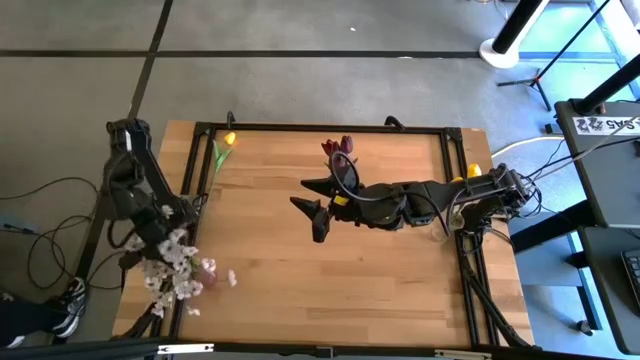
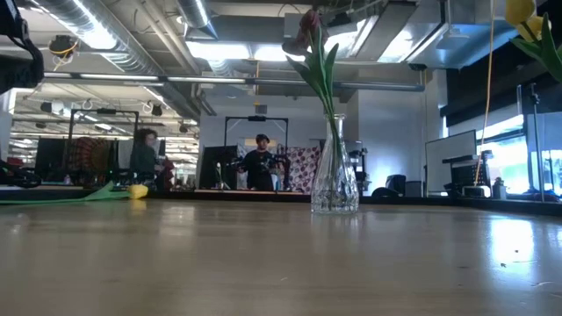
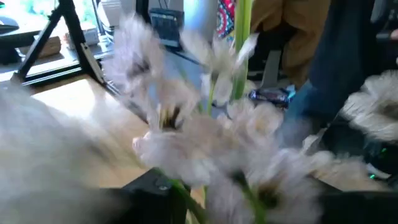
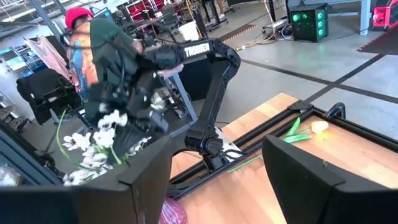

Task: Sort flowers into vase by color
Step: Put the white flowers into the violet vase, then put the yellow tulip into the bottom transparent vase

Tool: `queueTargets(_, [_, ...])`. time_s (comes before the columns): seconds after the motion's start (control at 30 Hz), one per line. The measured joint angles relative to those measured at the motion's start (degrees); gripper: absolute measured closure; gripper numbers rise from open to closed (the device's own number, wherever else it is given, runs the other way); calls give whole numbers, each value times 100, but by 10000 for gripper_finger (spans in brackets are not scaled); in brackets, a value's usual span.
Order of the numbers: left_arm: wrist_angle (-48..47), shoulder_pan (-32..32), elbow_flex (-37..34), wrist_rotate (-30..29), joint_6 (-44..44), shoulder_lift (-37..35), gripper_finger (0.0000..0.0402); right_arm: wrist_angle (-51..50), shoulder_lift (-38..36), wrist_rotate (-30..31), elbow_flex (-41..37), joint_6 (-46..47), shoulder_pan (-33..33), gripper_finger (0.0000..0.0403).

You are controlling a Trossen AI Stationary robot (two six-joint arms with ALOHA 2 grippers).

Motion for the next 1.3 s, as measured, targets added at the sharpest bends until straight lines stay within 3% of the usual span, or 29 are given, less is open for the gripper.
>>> queueTargets(0.33, [-214,0,1050,-163,-291,-7,264,0,0,0,0,-33,0,153])
queueTargets(0.57, [-300,2,1689,-1139,-373,-7,264,0,0,1,0,-279,0,153])
queueTargets(0.67, [-722,4,1835,-2184,-733,-26,264,0,0,2,0,-276,0,153])
queueTargets(0.8, [-2092,54,1873,-3847,-2042,-319,264,-7,-12,171,0,-130,0,153])
queueTargets(0.9, [-3544,70,1876,-4878,-3711,-484,264,0,-42,493,2,-129,-33,153])
queueTargets(1.03, [-5268,70,1869,-5537,-6062,-635,264,-53,-134,392,2,-208,-390,152])
queueTargets(1.13, [-5555,14,1648,-5855,-6388,-621,264,-86,-229,-160,5,-599,-854,146])
queueTargets(1.3, [-4792,-199,958,-6463,-6561,-632,264,-210,-356,-1296,7,-1073,-1772,125])
